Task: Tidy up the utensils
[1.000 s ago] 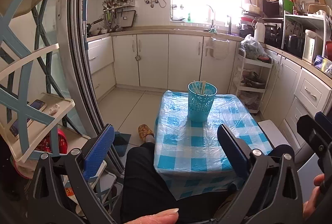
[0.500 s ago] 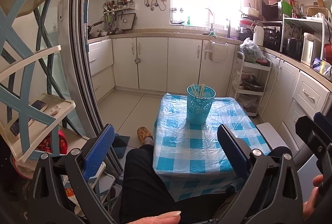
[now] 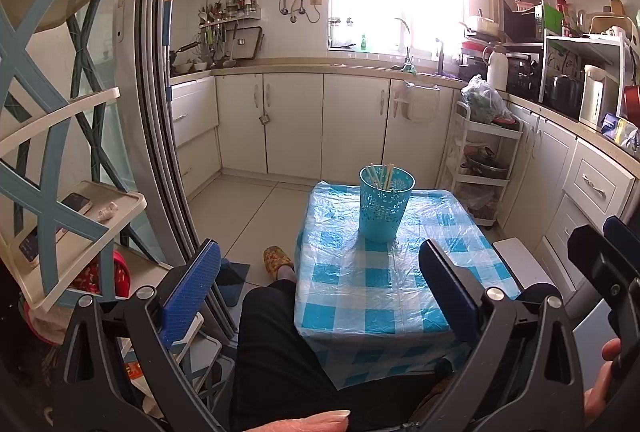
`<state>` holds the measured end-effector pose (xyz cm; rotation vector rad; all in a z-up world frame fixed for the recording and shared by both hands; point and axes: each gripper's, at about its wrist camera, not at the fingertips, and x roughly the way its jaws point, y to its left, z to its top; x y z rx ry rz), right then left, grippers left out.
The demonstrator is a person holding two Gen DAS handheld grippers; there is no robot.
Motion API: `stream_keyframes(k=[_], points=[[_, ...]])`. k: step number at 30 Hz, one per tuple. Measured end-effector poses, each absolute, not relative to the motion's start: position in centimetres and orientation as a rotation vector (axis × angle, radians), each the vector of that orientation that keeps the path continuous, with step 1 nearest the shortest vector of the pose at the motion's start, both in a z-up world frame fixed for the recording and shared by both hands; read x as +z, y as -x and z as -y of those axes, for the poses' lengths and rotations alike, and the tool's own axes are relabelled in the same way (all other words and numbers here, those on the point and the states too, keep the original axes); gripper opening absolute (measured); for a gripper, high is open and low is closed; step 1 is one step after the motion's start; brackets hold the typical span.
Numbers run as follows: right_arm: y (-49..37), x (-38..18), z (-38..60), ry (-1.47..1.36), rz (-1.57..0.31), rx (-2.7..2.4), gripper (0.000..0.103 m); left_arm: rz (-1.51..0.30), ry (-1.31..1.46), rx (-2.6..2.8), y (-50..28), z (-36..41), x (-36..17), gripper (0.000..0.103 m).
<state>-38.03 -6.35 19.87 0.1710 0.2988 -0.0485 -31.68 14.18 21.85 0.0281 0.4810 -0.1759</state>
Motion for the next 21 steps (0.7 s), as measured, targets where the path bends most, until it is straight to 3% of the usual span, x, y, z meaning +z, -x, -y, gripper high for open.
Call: stream_keyframes(k=[21], points=[[38.21, 19.85, 6.1, -0.17, -0.299, -0.046, 0.096, -0.477, -0.027, -0.177, 31.8, -14.13, 21.9, 0.095]])
